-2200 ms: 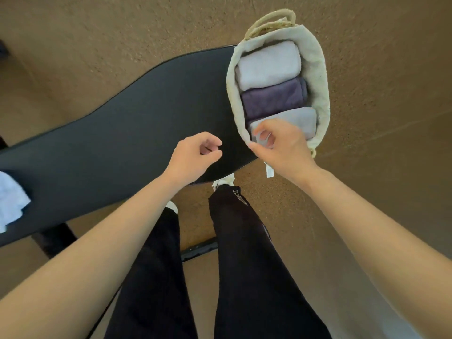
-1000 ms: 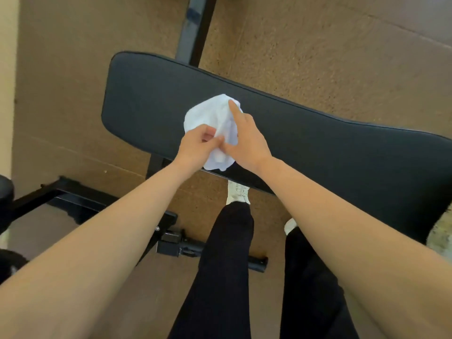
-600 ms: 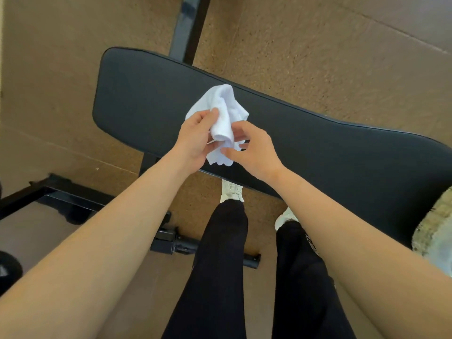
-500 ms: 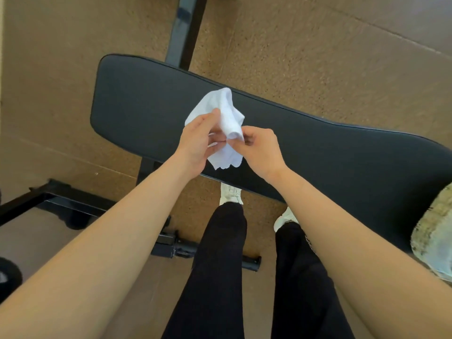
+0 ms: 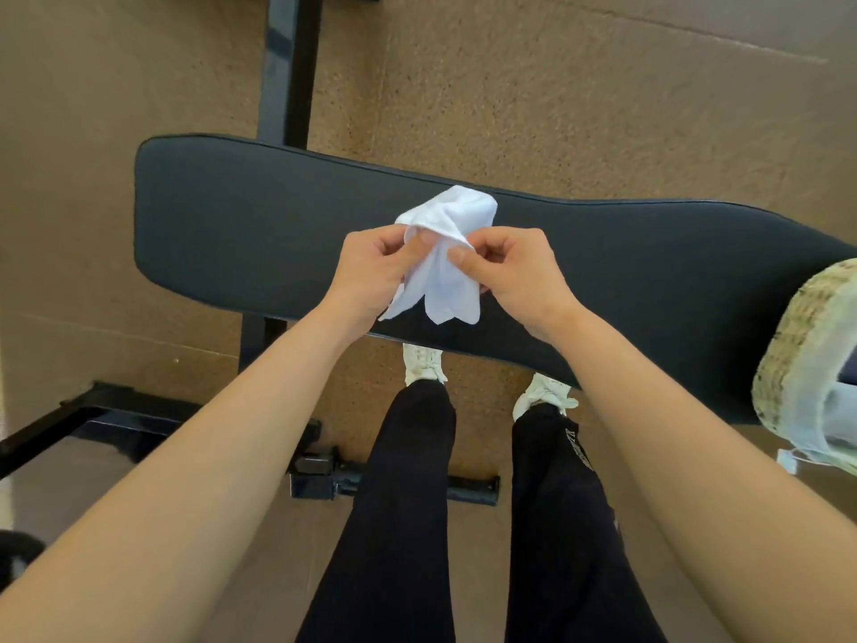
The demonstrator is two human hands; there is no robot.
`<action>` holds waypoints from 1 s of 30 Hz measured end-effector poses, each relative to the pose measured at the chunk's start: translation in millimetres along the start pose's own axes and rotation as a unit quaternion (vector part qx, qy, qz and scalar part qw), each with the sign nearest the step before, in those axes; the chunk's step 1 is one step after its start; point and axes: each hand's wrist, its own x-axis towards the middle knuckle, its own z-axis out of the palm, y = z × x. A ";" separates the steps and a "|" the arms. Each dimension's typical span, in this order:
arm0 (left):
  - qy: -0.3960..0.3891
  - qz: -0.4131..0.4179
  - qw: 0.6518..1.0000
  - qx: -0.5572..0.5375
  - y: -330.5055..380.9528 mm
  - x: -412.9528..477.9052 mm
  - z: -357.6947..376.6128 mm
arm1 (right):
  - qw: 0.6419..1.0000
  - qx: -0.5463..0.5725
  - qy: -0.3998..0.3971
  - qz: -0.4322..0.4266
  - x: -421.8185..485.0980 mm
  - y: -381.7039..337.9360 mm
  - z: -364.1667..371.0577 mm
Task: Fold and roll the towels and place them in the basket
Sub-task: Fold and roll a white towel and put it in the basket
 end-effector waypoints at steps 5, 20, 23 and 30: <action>-0.069 0.020 0.988 0.137 10.3 -4.7 17.5 | 0.995 -0.020 0.096 0.022 -20.9 19.0 -37.6; -0.043 0.106 0.954 0.277 40.1 -20.1 100.0 | 0.976 -0.033 0.215 -0.015 -67.5 39.7 -116.2; 0.029 0.127 0.908 0.397 43.1 -23.6 108.1 | 0.965 -0.061 0.253 -0.027 -76.1 43.5 -137.8; 0.115 0.162 0.934 0.297 63.6 -18.2 108.0 | 0.935 -0.109 0.337 -0.015 -87.2 51.2 -177.3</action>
